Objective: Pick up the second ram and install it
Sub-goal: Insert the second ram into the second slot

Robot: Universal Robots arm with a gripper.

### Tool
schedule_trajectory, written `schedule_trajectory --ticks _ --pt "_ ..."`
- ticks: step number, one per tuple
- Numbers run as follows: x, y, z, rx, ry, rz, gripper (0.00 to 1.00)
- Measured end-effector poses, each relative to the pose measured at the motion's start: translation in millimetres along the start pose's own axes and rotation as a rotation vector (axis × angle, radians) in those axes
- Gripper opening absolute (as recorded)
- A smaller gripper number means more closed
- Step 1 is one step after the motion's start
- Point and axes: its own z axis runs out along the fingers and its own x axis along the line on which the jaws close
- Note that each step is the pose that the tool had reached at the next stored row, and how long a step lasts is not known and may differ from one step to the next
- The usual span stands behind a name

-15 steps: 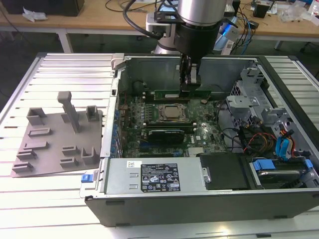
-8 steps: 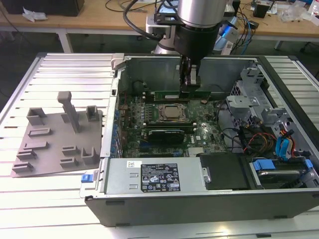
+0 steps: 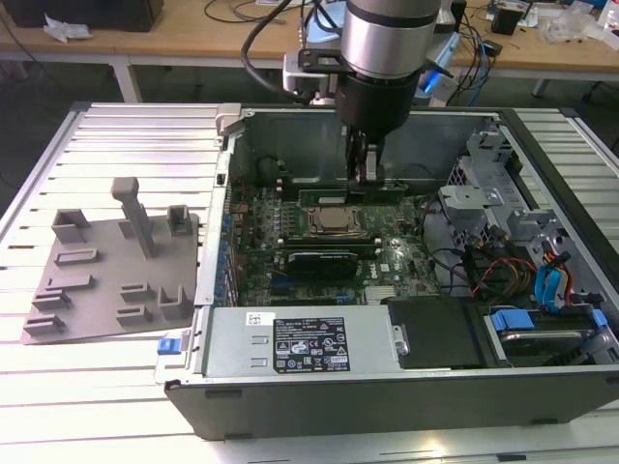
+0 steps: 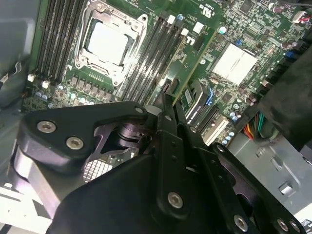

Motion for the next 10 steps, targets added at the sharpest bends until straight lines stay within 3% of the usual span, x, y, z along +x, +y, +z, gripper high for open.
schedule_trajectory --ticks 8,10 --pt "-1.9 0.1 22.0 0.0001 -0.0001 0.0 0.11" --pt "-2.6 0.2 24.3 0.0 0.0002 0.0 0.11"
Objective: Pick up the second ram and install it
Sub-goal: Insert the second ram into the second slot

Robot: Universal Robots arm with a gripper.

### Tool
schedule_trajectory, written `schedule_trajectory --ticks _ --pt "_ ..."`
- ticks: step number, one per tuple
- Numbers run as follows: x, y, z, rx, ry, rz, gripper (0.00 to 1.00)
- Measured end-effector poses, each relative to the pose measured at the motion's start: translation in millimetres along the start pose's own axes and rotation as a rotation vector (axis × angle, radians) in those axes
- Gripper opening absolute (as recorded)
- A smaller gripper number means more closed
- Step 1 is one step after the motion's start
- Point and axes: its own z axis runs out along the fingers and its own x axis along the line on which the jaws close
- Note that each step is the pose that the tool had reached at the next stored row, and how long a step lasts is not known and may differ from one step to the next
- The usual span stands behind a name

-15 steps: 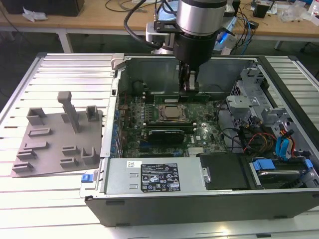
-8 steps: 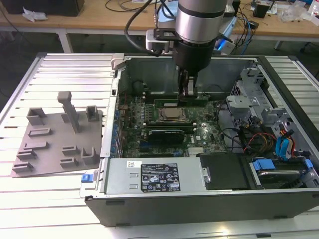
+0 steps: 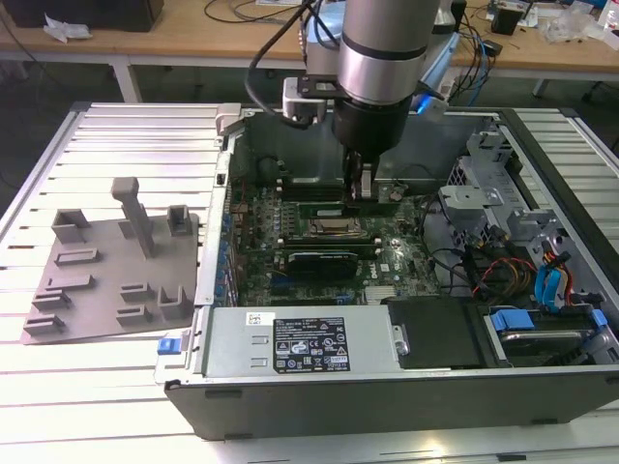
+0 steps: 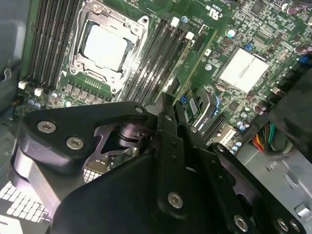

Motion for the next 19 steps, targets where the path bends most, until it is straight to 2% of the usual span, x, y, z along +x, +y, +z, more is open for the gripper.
schedule_trajectory --ticks 5,12,14,16,18,19 --pt "-17.7 4.4 7.5 0.0 -0.0002 0.0 0.11" --pt "-33.4 9.6 16.1 0.0 -0.0001 0.0 0.11" --pt "-38.2 12.3 21.0 0.0001 -0.0003 0.0 0.11" --pt "-37.4 12.2 27.4 0.0 -0.0002 0.0 0.11" --pt "-23.9 11.5 32.3 0.0001 -0.0002 0.0 0.11" --pt "-20.1 11.4 33.2 0.0 -0.0001 0.0 0.11"
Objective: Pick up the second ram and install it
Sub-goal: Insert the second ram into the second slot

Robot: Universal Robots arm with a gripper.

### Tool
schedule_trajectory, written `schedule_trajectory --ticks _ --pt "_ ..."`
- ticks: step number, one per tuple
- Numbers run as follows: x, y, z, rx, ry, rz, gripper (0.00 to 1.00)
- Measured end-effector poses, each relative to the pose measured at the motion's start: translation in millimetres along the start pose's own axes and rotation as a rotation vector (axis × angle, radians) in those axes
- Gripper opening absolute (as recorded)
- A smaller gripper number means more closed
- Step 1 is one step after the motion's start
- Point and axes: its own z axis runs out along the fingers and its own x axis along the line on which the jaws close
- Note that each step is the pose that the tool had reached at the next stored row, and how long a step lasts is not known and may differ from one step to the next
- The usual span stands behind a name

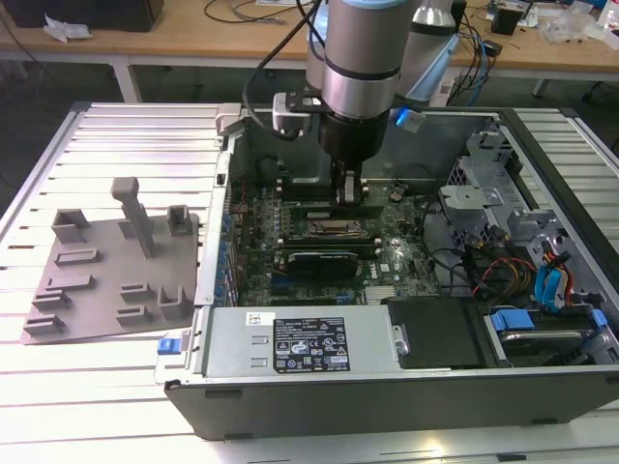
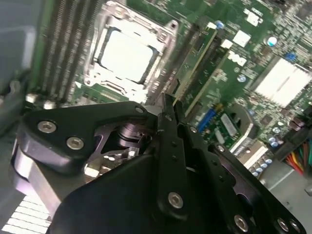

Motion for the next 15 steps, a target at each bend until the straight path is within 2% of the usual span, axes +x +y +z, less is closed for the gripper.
schedule_trajectory --ticks 2,4,8,12,15 --pt "5.4 0.7 3.8 0.0001 0.001 0.001 0.11" --pt "5.7 4.4 8.9 0.0006 0.0024 0.017 0.11" --pt "5.9 4.7 11.7 0.0016 0.0025 0.063 0.11" --pt "6.6 4.8 24.5 0.0009 0.0025 0.035 0.11" --pt "6.7 4.8 30.2 0.001 0.0024 0.035 0.11"
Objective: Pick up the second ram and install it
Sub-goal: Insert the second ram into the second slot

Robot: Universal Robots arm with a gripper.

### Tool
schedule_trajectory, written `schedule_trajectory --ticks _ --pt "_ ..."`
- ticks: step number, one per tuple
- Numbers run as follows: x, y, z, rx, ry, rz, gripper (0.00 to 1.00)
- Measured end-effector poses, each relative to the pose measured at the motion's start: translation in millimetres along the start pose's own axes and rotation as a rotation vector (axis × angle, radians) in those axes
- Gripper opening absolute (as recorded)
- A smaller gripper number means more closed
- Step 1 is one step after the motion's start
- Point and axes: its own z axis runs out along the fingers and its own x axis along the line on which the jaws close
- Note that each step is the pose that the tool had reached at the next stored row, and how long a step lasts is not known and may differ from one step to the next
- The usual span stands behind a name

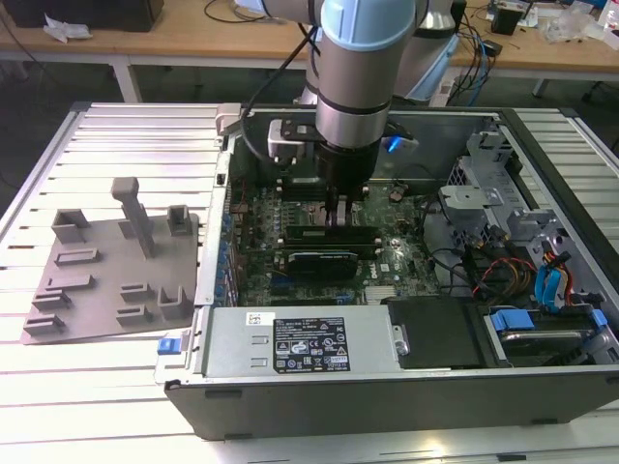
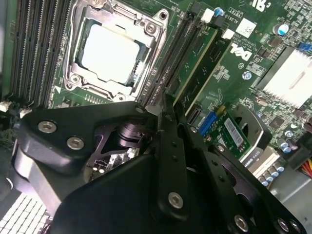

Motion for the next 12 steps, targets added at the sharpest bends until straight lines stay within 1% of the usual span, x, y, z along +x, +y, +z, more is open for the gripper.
schedule_trajectory --ticks 2,7,12 --pt "0.1 0.0 1.4 -0.0001 0.0001 0.0 0.11" --pt "0.2 0.0 7.7 0.0 0.0 0.0 0.11" --pt "0.2 0.0 8.2 0.0 0.0 0.0 0.11"
